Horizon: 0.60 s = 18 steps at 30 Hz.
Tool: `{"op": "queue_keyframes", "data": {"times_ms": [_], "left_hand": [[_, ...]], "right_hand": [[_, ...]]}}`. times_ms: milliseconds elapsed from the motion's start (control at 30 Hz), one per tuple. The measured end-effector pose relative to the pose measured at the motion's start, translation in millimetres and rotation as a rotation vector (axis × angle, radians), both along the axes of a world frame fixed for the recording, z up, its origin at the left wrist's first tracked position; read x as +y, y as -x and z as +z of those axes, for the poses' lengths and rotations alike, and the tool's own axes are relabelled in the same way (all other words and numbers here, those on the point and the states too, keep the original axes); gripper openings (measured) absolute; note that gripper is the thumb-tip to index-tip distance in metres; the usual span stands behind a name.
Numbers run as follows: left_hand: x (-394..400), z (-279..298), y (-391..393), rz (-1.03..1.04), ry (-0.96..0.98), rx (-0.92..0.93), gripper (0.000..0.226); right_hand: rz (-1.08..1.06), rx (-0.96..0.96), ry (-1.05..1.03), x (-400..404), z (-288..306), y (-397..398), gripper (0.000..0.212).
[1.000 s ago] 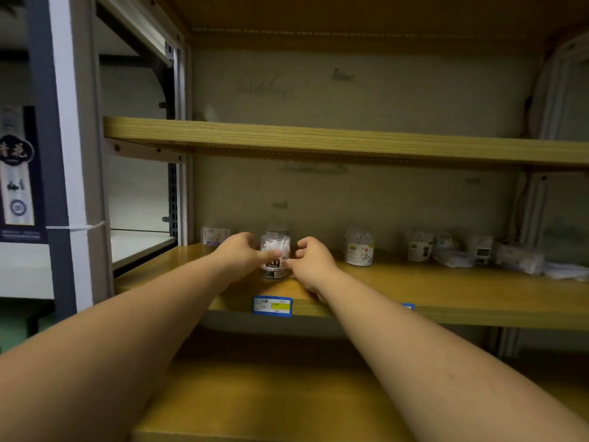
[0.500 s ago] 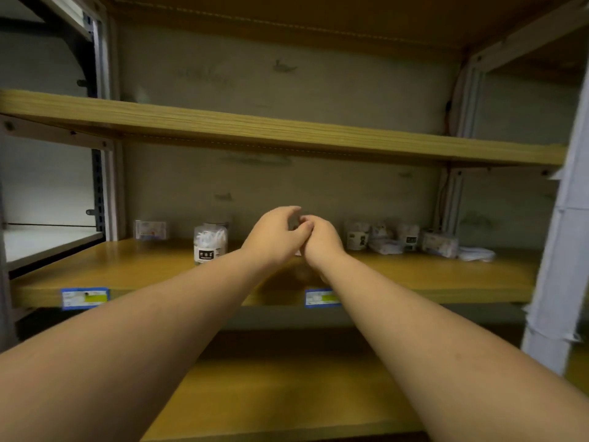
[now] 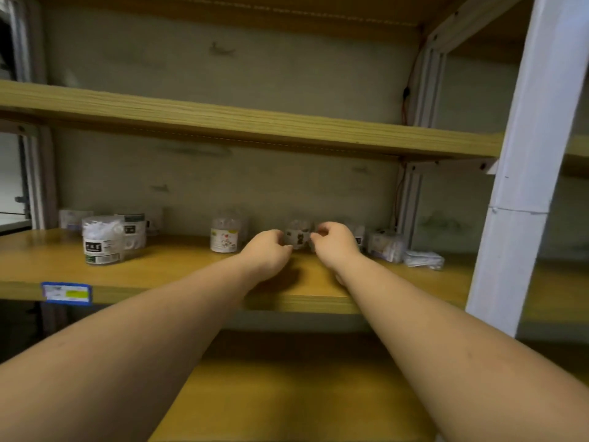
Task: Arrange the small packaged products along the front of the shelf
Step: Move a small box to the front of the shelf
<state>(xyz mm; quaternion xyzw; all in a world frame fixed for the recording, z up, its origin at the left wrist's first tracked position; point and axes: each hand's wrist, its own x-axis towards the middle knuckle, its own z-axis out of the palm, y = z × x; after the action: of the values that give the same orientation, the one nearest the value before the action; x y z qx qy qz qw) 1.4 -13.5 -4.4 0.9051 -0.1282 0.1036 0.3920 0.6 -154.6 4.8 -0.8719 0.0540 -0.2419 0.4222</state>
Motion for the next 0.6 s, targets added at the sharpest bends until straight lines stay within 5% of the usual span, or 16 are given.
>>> {"op": "queue_keyframes", "data": {"times_ms": [433,600], "left_hand": [[-94,-1,-40,0.090,-0.196,0.011,0.031],[-109,0,-57,0.161,-0.316,0.072,0.042]], "right_hand": [[-0.033,0.316,0.193,-92,1,-43,0.033],[-0.015,0.312,0.260,-92,-8,-59,0.022]]}}
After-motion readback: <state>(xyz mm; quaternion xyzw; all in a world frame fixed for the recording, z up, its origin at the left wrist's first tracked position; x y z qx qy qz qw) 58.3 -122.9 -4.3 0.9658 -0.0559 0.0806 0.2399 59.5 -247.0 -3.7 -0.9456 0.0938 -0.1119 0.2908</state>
